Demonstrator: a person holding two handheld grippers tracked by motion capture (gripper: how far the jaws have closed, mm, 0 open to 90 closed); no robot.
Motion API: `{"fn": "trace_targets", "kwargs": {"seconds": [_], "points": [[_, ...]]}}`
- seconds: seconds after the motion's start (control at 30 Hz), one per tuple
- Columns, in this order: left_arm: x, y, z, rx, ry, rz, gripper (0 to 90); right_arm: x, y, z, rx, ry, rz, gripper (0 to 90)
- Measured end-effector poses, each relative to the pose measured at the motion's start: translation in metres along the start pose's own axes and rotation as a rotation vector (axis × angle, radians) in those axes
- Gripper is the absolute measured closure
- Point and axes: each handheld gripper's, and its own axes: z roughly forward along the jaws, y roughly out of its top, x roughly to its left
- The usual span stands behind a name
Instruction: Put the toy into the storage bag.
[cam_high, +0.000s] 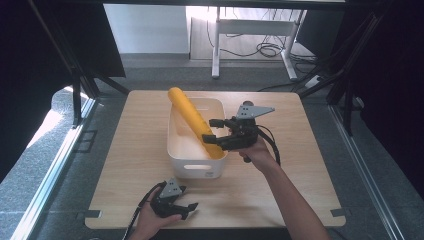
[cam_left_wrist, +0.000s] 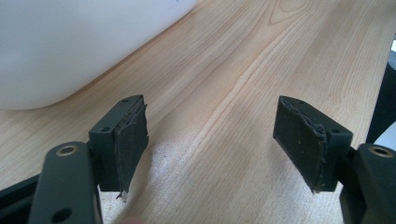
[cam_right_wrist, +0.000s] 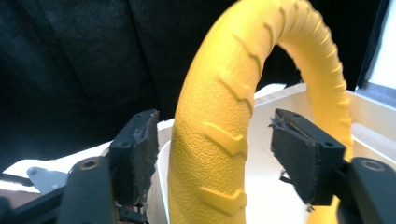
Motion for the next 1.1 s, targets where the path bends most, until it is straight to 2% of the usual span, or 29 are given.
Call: {"fn": "trace_targets", "kwargs": {"seconds": [0.1, 0.27, 0.57, 0.7, 0.9, 1.1], "points": [[0.0, 0.0, 0.0, -0.002, 0.0, -0.002, 26.2, 0.004, 0.001, -0.008, -0.026, -0.018, -0.013, 29.5], [-0.001, 0.0, 0.0, -0.004, -0.002, -0.004, 26.2, 0.006, -0.005, -0.024, -0.035, -0.048, -0.02, 29.6], [0.0, 0.0, 0.0, -0.001, 0.002, -0.001, 26.2, -0.003, -0.035, -0.053, -0.038, -0.104, 0.025, 30.1], [0.0, 0.0, 0.0, 0.0, 0.002, -0.002, 26.2, -0.006, -0.052, -0.069, -0.035, -0.145, 0.05, 30.3], [0.0, 0.001, 0.0, -0.002, 0.004, -0.004, 26.2, -0.013, -0.08, -0.091, 0.008, -0.227, 0.078, 30.5], [0.0, 0.001, -0.001, -0.003, 0.003, -0.004, 26.2, -0.019, -0.109, -0.11, 0.079, -0.303, 0.111, 31.0]]}}
